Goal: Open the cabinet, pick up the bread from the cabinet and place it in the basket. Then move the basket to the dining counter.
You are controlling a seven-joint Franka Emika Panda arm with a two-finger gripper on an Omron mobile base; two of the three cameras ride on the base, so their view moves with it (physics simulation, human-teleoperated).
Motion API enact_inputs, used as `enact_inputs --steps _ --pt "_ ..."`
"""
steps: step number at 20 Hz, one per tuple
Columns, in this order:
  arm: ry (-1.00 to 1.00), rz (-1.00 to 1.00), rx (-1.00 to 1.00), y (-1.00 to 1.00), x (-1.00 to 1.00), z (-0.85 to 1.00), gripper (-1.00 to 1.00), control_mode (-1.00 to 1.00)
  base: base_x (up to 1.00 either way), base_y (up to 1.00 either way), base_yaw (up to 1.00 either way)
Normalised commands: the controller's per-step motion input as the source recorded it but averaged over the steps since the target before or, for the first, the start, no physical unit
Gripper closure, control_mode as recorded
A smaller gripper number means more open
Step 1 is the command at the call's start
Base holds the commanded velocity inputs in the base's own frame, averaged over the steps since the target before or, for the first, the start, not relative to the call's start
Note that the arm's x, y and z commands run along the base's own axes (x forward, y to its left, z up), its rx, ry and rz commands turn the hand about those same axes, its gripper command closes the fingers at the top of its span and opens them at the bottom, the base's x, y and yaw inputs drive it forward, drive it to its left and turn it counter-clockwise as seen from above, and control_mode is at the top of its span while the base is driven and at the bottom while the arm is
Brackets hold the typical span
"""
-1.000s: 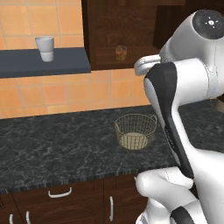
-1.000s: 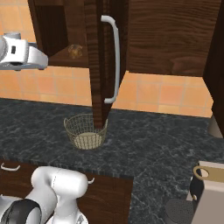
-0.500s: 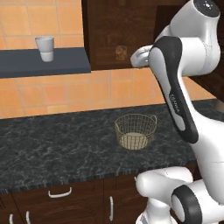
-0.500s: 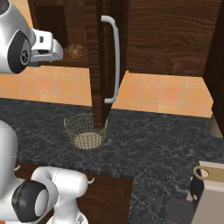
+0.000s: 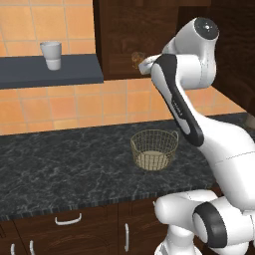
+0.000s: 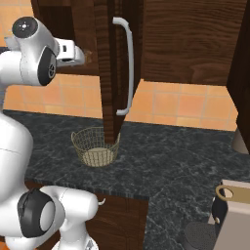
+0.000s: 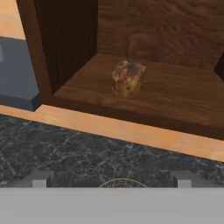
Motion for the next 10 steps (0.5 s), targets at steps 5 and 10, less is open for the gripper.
enact_inputs --steps 5,10 --pt "0.0 -0.11 0.11 0.0 0.68 0.0 -1.0 -1.0 0.0 0.0 0.0" --pt "-0.01 -0.09 0.06 0.0 0.43 0.0 -1.0 -1.0 0.0 0.0 0.0"
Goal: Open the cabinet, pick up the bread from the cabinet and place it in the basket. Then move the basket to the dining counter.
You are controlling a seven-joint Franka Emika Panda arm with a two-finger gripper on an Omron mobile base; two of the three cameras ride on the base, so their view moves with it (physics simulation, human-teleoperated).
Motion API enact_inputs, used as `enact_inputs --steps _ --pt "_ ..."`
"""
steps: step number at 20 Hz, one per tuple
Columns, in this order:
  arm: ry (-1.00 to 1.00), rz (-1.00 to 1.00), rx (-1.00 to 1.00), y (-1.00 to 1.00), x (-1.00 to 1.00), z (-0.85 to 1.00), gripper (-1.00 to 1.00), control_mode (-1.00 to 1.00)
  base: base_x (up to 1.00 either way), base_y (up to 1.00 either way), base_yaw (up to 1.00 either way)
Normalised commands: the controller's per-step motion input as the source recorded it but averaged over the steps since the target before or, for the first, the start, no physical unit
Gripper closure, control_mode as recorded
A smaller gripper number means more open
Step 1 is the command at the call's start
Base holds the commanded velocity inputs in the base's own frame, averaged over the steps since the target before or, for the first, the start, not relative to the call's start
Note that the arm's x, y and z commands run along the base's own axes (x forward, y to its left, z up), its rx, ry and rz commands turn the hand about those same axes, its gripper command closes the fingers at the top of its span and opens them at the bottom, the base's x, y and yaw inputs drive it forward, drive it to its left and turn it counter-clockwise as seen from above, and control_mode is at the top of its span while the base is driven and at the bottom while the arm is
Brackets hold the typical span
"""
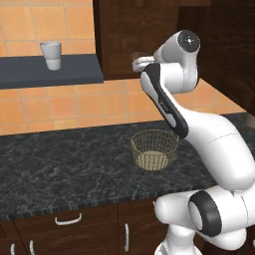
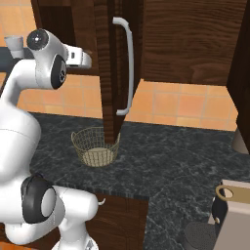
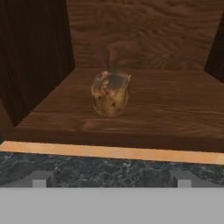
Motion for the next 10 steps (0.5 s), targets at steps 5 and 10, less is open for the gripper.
enact_inputs --steps 5,10 --pt "0.0 -0.02 0.02 0.06 0.48 0.0 -1.0 -1.0 0.0 0.0 0.0" --pt "0.0 0.0 0.0 0.0 0.61 0.0 -1.0 -1.0 0.0 0.0 0.0"
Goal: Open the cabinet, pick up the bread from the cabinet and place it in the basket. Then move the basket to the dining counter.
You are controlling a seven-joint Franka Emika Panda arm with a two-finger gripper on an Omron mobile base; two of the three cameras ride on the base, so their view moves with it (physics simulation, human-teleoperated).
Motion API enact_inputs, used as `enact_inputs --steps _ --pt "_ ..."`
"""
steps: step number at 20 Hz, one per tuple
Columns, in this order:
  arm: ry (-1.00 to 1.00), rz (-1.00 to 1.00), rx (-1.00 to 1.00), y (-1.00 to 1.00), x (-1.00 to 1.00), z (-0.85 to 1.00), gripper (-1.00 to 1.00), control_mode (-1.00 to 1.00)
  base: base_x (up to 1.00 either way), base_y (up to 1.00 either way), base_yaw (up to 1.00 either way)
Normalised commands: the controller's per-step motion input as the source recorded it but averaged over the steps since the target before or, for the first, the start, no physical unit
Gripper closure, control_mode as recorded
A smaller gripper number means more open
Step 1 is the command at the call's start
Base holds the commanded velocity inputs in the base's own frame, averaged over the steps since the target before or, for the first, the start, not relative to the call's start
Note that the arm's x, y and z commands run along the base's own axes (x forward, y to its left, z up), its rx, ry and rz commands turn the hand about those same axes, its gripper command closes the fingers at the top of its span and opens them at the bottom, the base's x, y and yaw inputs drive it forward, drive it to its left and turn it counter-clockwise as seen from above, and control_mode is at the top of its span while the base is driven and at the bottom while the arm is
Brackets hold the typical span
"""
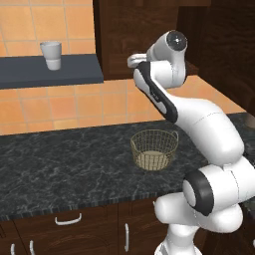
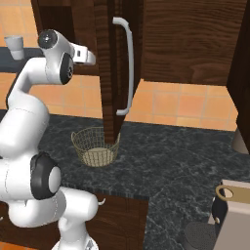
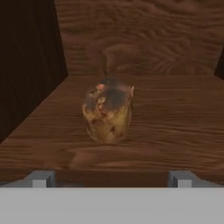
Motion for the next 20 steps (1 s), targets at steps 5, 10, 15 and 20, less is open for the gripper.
enact_inputs --steps 5,10,15,20 --pt "0.01 0.0 0.0 0.04 0.62 0.0 -1.0 -1.0 0.0 0.0 0.0" --pt "0.04 0.0 0.0 0.1 0.37 0.0 -1.0 -1.0 0.0 0.0 0.0" --pt "0.0 0.0 0.0 0.1 0.38 -0.04 -1.0 -1.0 0.0 0.0 0.0" --pt "0.0 0.0 0.0 0.0 0.19 -0.17 -1.0 -1.0 0.0 0.0 0.0"
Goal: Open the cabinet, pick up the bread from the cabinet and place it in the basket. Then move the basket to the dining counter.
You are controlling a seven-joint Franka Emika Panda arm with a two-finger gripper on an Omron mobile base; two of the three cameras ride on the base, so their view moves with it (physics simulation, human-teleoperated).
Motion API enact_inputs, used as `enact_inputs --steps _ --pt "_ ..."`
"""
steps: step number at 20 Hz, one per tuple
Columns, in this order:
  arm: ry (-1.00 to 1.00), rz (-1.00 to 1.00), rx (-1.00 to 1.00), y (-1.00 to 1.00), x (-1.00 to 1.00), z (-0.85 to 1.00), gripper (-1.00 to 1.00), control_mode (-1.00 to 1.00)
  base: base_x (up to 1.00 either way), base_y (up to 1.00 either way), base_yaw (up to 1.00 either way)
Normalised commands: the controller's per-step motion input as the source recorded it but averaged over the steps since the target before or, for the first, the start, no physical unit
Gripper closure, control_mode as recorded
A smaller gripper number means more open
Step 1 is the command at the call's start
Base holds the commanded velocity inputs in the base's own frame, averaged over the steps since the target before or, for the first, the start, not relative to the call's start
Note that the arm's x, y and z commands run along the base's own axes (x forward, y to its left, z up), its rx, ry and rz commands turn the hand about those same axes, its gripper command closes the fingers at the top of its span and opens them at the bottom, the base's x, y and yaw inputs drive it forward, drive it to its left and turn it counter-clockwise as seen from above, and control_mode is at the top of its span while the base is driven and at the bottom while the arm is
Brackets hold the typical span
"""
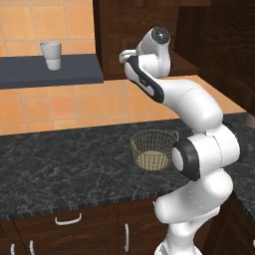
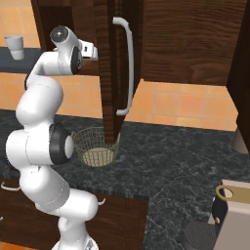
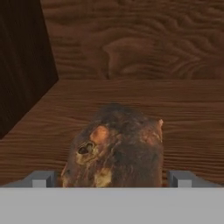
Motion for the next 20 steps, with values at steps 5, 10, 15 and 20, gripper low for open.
enact_inputs --steps 5,10,15,20 --pt "0.0 0.0 0.0 0.0 0.09 -0.19 -1.0 -1.0 0.0 0.0 0.0" --pt "-0.01 0.0 0.0 -0.01 0.17 -0.19 -1.0 -1.0 0.0 0.0 0.0" --pt "-0.03 0.0 0.0 0.0 0.13 -0.16 1.0 -1.0 0.0 0.0 0.0" --pt "0.0 0.0 0.0 0.0 -0.01 0.0 1.0 -1.0 0.0 0.0 0.0"
